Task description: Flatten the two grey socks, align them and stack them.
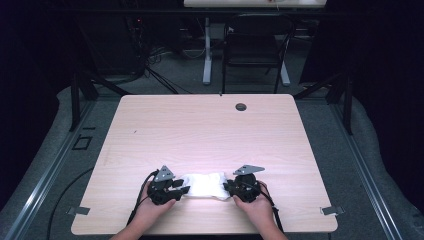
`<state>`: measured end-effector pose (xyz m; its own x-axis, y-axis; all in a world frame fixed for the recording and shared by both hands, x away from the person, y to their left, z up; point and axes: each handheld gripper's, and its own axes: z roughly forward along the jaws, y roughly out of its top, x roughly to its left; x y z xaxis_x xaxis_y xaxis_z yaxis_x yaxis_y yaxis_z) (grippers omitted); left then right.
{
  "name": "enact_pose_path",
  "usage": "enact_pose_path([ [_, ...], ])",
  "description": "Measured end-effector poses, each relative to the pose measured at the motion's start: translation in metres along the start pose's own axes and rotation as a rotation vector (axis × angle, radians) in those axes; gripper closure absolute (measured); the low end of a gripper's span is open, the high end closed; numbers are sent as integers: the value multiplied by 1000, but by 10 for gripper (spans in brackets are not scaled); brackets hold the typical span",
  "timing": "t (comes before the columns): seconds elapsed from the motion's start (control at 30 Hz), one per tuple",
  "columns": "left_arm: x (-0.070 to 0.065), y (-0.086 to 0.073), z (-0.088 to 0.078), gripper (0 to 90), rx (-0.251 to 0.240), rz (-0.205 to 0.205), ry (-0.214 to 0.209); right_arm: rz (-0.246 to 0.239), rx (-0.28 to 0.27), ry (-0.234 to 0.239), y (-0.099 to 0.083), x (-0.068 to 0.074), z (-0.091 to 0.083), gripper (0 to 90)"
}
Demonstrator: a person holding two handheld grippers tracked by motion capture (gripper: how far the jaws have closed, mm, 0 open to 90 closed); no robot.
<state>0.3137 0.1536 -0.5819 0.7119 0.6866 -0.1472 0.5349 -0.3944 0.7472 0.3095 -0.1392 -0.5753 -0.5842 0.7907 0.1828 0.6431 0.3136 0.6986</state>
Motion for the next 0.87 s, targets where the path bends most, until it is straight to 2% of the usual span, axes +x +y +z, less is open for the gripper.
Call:
enact_pose_path([
  [0.13, -1, 0, 0, 590, 0, -5, -3, 1, -14, -4, 0, 0, 1, 744],
  [0.2, -2, 2, -3, 567, -2, -21, -23, 4, -24, -9, 0, 2, -2, 736],
  [0.27, -3, 4, -7, 549, -17, -28, -41, -17, -48, -3, 0, 5, -7, 720],
  [0.37, -2, 6, -14, 533, -44, -6, -38, -41, -70, -6, 1, 9, -14, 700],
  [0.53, 2, 6, -25, 509, -75, -9, -15, -59, -112, -17, 1, 11, -25, 665],
  [0.6, 6, 6, -28, 504, -82, -10, -17, -78, -117, -28, 1, 9, -30, 647],
  [0.7, 15, 4, -32, 496, -95, -34, -1, -75, -151, -44, 0, 3, -38, 623],
  [0.73, 19, 3, -34, 496, -97, -34, 18, -62, -162, -48, 0, 0, -39, 619],
  [0.87, 29, 1, -36, 496, -103, -44, 42, -28, -153, -82, -4, -14, -43, 612],
])
